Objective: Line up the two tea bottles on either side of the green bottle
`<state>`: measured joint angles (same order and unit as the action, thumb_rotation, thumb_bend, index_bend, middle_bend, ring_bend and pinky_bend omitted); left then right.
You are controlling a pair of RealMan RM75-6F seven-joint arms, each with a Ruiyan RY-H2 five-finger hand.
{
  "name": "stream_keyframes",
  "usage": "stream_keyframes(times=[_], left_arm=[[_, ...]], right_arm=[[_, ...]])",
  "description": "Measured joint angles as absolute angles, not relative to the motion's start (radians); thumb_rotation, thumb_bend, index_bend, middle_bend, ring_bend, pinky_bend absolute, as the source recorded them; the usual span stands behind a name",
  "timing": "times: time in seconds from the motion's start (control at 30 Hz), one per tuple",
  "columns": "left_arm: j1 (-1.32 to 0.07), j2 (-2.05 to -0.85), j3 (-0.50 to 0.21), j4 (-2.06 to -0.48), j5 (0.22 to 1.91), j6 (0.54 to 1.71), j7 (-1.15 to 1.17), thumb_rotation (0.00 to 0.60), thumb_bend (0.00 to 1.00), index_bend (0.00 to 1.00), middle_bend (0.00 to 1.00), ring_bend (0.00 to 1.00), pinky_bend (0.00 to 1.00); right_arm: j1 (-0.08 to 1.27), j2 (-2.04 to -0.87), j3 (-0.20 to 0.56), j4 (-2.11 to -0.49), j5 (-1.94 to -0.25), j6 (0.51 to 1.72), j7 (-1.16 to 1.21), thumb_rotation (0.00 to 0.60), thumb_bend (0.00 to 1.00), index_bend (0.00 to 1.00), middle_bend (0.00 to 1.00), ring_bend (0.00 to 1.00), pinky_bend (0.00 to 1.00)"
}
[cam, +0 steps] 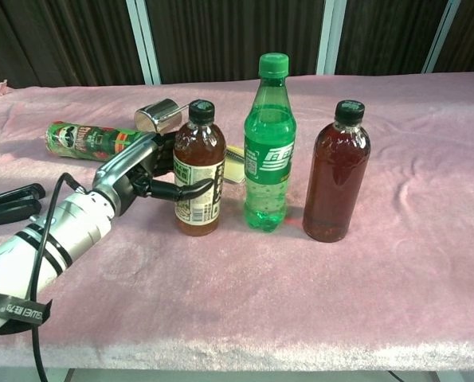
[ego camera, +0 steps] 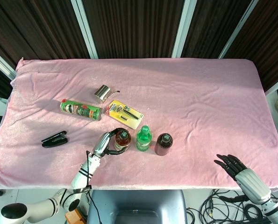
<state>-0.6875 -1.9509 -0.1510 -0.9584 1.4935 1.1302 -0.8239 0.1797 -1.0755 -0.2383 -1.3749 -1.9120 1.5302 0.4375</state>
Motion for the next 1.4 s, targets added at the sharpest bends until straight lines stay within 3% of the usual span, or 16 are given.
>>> stream_keyframes(times=[0.37,0.63,0.87,1.03,1.23,1.4], left_arm=[[-0.689,-1.945,-0.137,-0.951,1.500,1.126,-0.863,0.600,0.41,0.26,0.25,0.11,0.10],[-0.686,-1.928,-0.128,-0.960,1.498,1.110,-0.889,0.600,0.37,0.04,0.08,0.00,0.01],[-0.662,-1.921,-0.115,-0.970,1.522,1.187,-0.869,0.600,0.32,0.00,0.00,0.00,0.00],[-0.614,-1.868,-0.079,-0.976,1.564,1.287,-0.815,0.600,0.31,0.00,0.00,0.00,0.00],[-0.499,-1.676,-0.015,-1.009,1.599,1.422,-0.585,0.600,0.31,0.00,0.00,0.00,0.00],[-0.375,-1.380,0.050,-1.245,1.553,1.451,-0.268,0.600,0.31,0.00,0.00,0.00,0.00]], right_arm=[[0.180,-1.075,-0.239,-1.379,-1.910,1.522,0.432,0.600,0.17,0.00,0.00,0.00,0.12],[0.179,-1.071,-0.240,-1.387,-1.909,1.516,0.421,0.600,0.17,0.00,0.00,0.00,0.12],[0.173,-1.065,-0.238,-1.391,-1.900,1.520,0.414,0.600,0.18,0.00,0.00,0.00,0.12],[0.159,-1.052,-0.230,-1.401,-1.882,1.537,0.401,0.600,0.17,0.00,0.00,0.00,0.12],[0.130,-1.044,-0.202,-1.418,-1.808,1.546,0.339,0.600,0.18,0.00,0.00,0.00,0.08],[0.105,-1.059,-0.153,-1.450,-1.703,1.533,0.175,0.600,0.18,0.00,0.00,0.00,0.01]])
